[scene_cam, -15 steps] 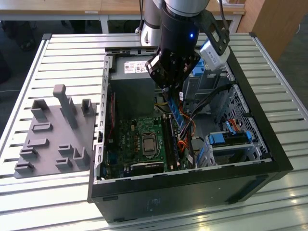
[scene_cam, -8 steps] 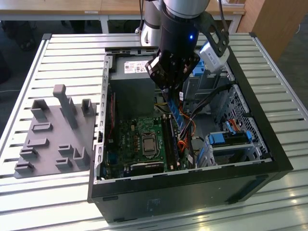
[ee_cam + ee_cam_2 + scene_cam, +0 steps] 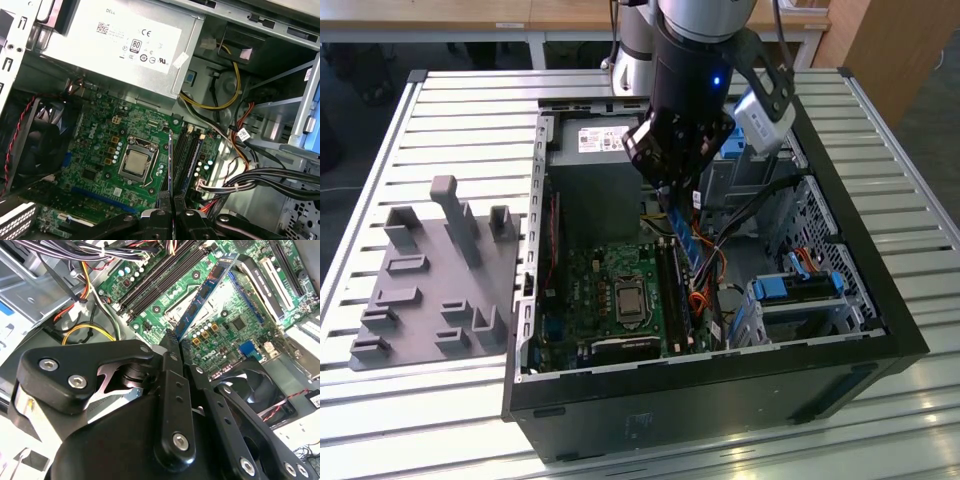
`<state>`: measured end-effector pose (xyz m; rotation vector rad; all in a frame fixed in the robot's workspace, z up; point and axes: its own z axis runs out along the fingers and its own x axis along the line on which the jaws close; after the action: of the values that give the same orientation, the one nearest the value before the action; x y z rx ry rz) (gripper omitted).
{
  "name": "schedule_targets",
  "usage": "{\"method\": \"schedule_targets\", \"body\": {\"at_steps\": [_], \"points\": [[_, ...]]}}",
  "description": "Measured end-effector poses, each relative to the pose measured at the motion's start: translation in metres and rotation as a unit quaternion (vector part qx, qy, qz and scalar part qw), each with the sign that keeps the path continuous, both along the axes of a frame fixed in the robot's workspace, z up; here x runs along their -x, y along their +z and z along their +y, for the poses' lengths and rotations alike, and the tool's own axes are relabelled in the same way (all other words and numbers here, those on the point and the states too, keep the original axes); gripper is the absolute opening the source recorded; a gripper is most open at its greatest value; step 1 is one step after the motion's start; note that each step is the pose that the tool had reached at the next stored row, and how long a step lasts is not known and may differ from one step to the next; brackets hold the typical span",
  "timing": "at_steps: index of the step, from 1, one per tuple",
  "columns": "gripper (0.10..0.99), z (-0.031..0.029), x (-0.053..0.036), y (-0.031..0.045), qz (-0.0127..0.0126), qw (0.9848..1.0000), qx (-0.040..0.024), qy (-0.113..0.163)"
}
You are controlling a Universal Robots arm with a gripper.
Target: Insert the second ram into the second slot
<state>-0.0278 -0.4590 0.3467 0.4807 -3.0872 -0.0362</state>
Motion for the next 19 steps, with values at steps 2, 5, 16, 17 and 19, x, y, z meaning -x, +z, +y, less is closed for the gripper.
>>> {"method": "schedule_targets", "body": {"at_steps": [2,5,16,17,19], "points": [[0.137,0.0,0.0,-0.0006,0.0,1.0,0.0,0.0],[0.137,0.0,0.0,-0.0011,0.0,1.0,0.0001,0.0],[0.137,0.0,0.0,-0.0015,0.0,1.0,0.0,-0.005],[0.137,0.0,0.0,-0.0015,0.0,1.0,0.0,-0.005],[0.137,0.0,0.0,-0.0015,0.0,1.0,0.0,-0.005]]}}
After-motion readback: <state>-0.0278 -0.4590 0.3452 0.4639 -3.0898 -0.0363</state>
